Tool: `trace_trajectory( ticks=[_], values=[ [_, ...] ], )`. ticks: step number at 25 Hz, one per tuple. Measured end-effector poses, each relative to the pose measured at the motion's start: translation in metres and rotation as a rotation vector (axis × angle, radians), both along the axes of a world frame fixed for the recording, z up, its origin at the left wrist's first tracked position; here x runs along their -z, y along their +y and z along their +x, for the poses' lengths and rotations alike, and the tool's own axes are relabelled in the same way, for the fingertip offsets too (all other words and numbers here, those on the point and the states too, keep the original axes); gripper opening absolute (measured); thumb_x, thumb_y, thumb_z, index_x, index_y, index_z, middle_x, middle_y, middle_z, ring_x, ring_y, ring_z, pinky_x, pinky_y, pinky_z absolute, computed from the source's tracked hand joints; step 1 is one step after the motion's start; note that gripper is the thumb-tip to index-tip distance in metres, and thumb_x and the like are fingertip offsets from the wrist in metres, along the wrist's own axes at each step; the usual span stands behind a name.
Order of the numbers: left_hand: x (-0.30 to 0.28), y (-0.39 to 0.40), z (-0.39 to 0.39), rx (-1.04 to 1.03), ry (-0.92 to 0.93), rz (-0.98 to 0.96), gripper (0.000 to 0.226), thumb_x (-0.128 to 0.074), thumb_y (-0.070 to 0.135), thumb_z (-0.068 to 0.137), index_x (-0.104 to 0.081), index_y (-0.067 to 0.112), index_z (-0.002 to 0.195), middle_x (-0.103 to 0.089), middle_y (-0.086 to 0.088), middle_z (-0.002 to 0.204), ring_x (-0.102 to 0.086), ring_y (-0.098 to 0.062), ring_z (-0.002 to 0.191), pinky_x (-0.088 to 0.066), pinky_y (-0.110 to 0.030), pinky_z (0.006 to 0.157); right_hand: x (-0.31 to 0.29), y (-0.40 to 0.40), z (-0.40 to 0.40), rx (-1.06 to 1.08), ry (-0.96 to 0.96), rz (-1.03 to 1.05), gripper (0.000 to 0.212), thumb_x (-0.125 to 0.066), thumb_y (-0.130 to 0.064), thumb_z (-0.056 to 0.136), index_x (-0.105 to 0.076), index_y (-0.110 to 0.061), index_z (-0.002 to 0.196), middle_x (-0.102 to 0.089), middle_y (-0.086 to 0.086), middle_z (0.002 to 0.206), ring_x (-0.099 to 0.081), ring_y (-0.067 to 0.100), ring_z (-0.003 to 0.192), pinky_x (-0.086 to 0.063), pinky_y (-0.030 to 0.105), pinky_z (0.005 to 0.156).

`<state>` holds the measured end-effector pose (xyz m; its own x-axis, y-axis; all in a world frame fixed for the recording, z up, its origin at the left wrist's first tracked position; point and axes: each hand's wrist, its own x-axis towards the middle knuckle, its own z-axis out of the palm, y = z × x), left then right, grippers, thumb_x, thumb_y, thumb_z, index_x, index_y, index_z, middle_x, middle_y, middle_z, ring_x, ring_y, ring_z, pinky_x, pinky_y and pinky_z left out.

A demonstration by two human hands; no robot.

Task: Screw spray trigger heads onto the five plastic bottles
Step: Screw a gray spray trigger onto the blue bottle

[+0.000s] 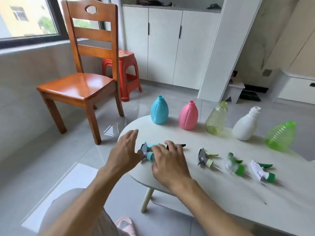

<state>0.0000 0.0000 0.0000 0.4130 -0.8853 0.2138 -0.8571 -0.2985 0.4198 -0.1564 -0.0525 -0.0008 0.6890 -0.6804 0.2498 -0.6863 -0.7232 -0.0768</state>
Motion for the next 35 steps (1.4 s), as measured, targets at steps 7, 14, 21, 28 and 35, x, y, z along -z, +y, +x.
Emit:
trace_trajectory(
  ticks=[7,14,21,28,35],
  values=[
    [0.004,-0.005,-0.007,-0.011,0.016,-0.051,0.083,-0.060,0.029,0.091,-0.013,0.013,0.157,-0.021,-0.002,0.164,-0.020,-0.019,0.150,-0.029,-0.033,0.118,0.030,-0.023,0.056,0.000,0.187,-0.020,0.031,-0.050,-0.012,0.087,-0.056,-0.015,0.117,-0.073,0.008,0.101,-0.053,0.033,0.109,-0.032,0.045,0.089],
    [-0.039,-0.087,0.023,-0.210,0.471,-0.392,0.073,-0.072,0.018,0.082,-0.039,0.024,0.146,-0.053,-0.006,0.144,-0.054,-0.020,0.119,-0.043,-0.033,0.096,-0.040,-0.079,0.009,0.091,-1.263,1.130,0.033,-0.071,0.001,0.085,-0.064,-0.015,0.114,-0.076,0.002,0.090,-0.068,0.004,0.071,-0.050,0.019,0.069],
    [-0.006,-0.220,0.029,-0.181,0.510,-0.194,0.110,-0.091,0.036,0.063,-0.028,0.022,0.152,-0.042,-0.008,0.152,-0.041,-0.027,0.137,-0.038,-0.047,0.111,-0.041,-0.116,-0.055,0.125,-1.377,1.280,0.029,-0.062,-0.001,0.092,-0.067,-0.017,0.115,-0.072,-0.001,0.099,-0.061,0.018,0.098,-0.043,0.034,0.087],
    [0.040,-0.244,0.030,-0.224,0.665,-0.283,0.069,-0.091,0.033,0.054,-0.050,0.032,0.109,-0.060,0.004,0.098,-0.062,-0.026,0.098,-0.053,-0.031,0.069,-0.027,-0.125,-0.096,0.121,-1.348,1.264,0.048,-0.060,0.005,0.091,-0.060,-0.026,0.127,-0.077,0.012,0.106,-0.073,0.022,0.093,-0.056,0.028,0.076],
    [0.002,-0.186,0.007,-0.091,0.356,-0.325,0.081,-0.087,0.040,0.049,-0.040,0.035,0.114,-0.055,0.004,0.102,-0.056,-0.020,0.088,-0.053,-0.034,0.064,-0.053,-0.124,-0.128,0.093,-1.599,1.162,0.047,-0.067,-0.003,0.076,-0.065,-0.016,0.121,-0.076,0.013,0.104,-0.072,0.024,0.087,-0.055,0.040,0.081]
  ],
)
